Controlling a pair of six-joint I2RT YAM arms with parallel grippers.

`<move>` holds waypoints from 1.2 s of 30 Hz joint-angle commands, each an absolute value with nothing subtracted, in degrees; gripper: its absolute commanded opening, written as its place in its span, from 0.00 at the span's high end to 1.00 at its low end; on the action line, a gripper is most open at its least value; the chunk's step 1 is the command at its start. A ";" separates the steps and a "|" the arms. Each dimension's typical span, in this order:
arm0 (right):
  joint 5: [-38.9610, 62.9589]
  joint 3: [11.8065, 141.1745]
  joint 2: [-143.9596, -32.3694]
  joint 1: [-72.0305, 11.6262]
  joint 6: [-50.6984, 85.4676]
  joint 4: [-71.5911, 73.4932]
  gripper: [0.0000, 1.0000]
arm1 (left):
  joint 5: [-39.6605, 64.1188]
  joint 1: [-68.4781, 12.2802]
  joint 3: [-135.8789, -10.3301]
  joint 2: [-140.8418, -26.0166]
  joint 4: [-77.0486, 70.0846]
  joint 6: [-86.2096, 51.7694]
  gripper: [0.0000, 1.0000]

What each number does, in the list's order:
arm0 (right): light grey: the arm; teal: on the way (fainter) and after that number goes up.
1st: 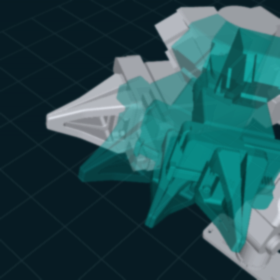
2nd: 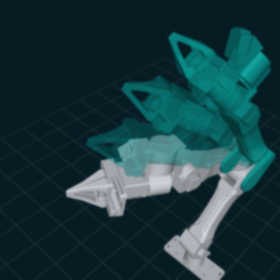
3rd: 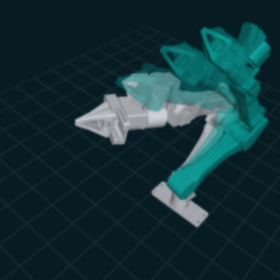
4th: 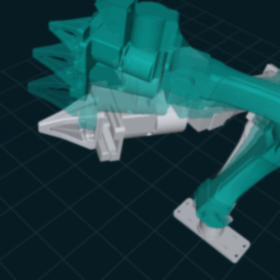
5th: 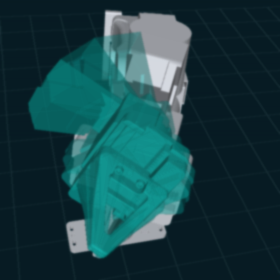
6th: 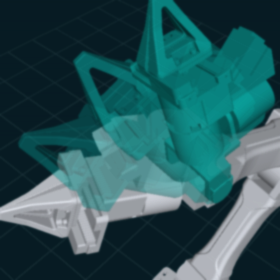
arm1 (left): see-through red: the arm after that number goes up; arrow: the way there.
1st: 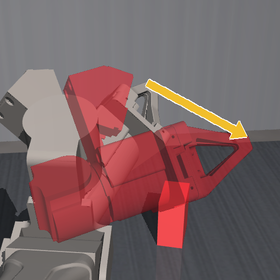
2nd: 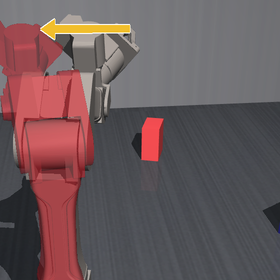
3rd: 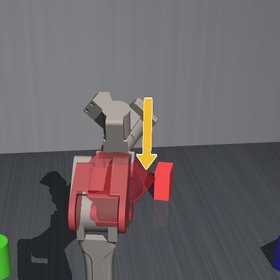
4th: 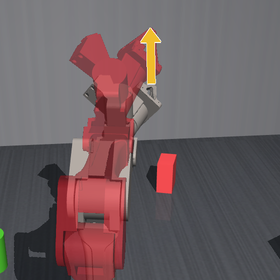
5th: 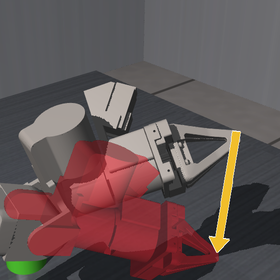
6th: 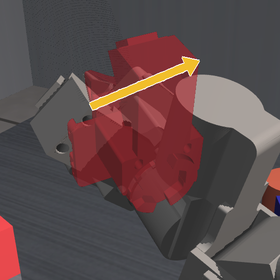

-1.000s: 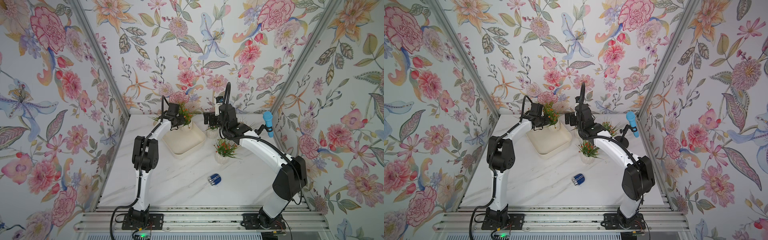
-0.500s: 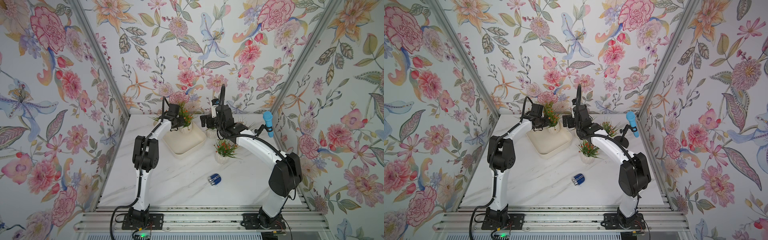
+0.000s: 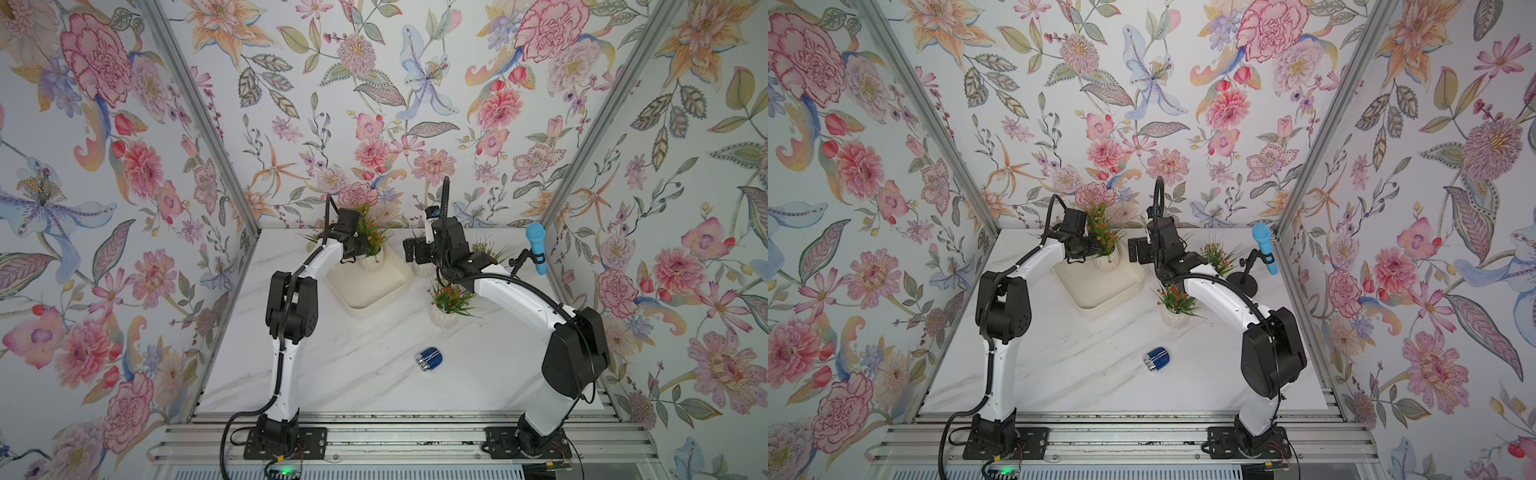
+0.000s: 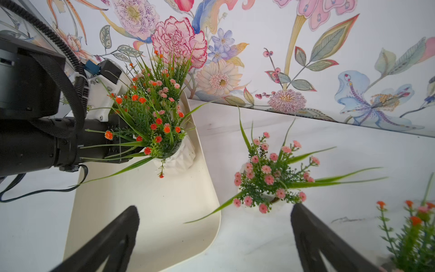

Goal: Put the potted gypsophila into the storage box
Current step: Place the baby's breath potted plant at the storage box.

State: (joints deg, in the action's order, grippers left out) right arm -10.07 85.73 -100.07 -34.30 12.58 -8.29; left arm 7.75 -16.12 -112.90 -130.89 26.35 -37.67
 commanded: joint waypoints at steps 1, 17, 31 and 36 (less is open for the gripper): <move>-11.84 84.54 -96.84 -34.01 13.57 -8.53 0.00 | 7.24 -15.49 -113.64 -132.31 23.30 -37.96 0.85; -13.80 80.48 -92.10 -34.10 13.11 -8.53 0.00 | -1.28 -15.31 -101.24 -119.95 16.73 -37.90 0.39; -15.26 70.19 -80.26 -34.44 15.10 -11.05 0.00 | -18.32 -21.62 -73.78 -91.81 5.64 -38.41 0.19; -17.01 64.17 -72.34 -35.38 17.09 -13.76 0.00 | -17.58 -26.67 -70.95 -86.80 9.76 -39.96 0.19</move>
